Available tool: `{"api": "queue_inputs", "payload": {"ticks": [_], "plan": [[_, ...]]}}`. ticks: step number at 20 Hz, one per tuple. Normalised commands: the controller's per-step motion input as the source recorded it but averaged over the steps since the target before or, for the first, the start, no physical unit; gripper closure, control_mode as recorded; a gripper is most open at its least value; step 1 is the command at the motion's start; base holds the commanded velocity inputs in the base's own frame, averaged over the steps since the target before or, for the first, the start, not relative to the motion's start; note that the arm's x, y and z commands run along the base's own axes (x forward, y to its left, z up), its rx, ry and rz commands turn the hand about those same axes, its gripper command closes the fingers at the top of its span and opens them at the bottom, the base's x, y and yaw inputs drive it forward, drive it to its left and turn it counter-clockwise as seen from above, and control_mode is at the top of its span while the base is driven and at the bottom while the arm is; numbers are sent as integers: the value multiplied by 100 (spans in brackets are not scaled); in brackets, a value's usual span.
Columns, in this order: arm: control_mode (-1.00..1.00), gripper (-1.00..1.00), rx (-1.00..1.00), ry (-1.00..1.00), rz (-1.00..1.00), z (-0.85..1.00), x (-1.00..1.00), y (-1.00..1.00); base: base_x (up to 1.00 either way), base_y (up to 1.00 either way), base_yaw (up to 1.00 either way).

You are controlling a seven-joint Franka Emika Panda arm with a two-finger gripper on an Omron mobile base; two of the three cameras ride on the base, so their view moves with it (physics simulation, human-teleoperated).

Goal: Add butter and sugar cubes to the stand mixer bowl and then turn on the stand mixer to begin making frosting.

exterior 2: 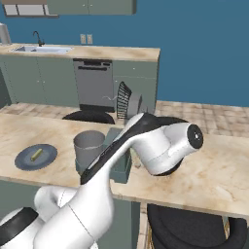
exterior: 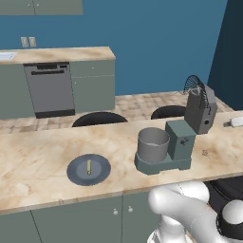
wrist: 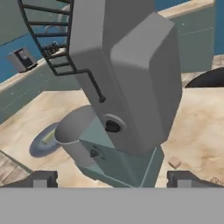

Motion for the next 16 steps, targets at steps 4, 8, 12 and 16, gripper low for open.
{"api": "queue_inputs", "payload": {"ticks": [4,8,12,16], "plan": [[-100,-100,6,-22,38,-25,0,-47,0,0,0],[-100,-100,4,-34,37,-33,-2,-29,0,0,0],[-100,-100,0,-40,25,-47,-10,-1,0,0,0],[-100,-100,0,-37,11,-58,0,0,0,0,0]]}}
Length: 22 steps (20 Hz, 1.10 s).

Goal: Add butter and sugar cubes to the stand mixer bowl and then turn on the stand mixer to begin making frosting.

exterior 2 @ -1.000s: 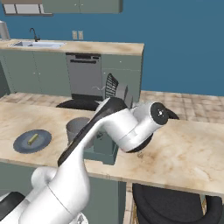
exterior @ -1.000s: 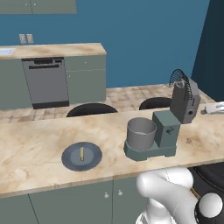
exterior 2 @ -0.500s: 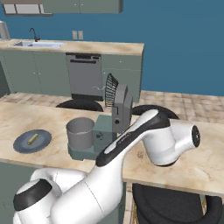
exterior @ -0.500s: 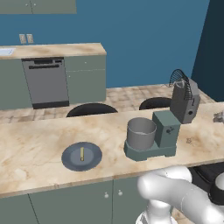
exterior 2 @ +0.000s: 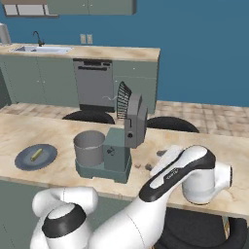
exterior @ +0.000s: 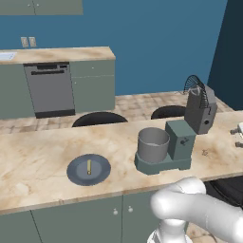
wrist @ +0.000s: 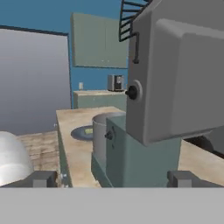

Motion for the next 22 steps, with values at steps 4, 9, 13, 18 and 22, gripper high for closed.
{"api": "queue_inputs", "payload": {"ticks": [4,9,13,18,22], "plan": [[-100,-100,0,-26,3,-61,0,0,0,0,0],[-100,-100,-1,-6,0,-28,13,0,0,0,0],[-100,-100,-5,1,0,-9,32,1,0,0,0],[-100,-100,-9,4,0,-35,29,0,0,0,0],[-100,-100,-9,1,0,-36,8,8,0,0,0]]}}
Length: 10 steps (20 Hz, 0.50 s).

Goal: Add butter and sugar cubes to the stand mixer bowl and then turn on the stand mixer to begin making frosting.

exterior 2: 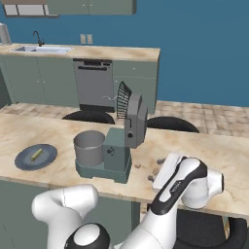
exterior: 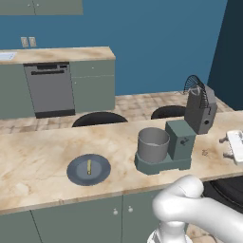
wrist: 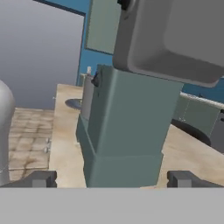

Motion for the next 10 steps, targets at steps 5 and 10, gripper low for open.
{"api": "queue_inputs", "payload": {"ticks": [5,10], "plan": [[-100,-100,-7,0,0,-25,5,14,0,0,0],[-100,-100,-4,2,0,-15,23,12,0,0,0]]}}
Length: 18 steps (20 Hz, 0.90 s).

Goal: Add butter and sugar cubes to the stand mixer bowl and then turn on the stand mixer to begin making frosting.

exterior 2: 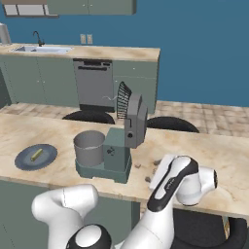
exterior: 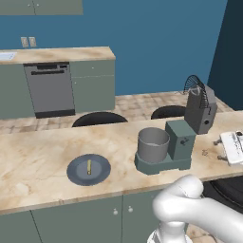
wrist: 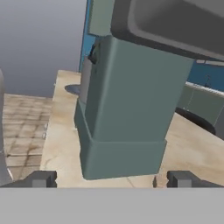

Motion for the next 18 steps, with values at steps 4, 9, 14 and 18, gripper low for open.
{"api": "queue_inputs", "payload": {"ticks": [4,9,14,18], "plan": [[-100,-100,-1,4,0,-11,34,5,0,0,0],[-100,-100,-1,7,0,-23,30,0,0,0,0],[-100,-100,-1,7,-1,-26,26,0,0,0,0],[-100,-100,-1,4,-2,-27,21,0,0,0,0]]}}
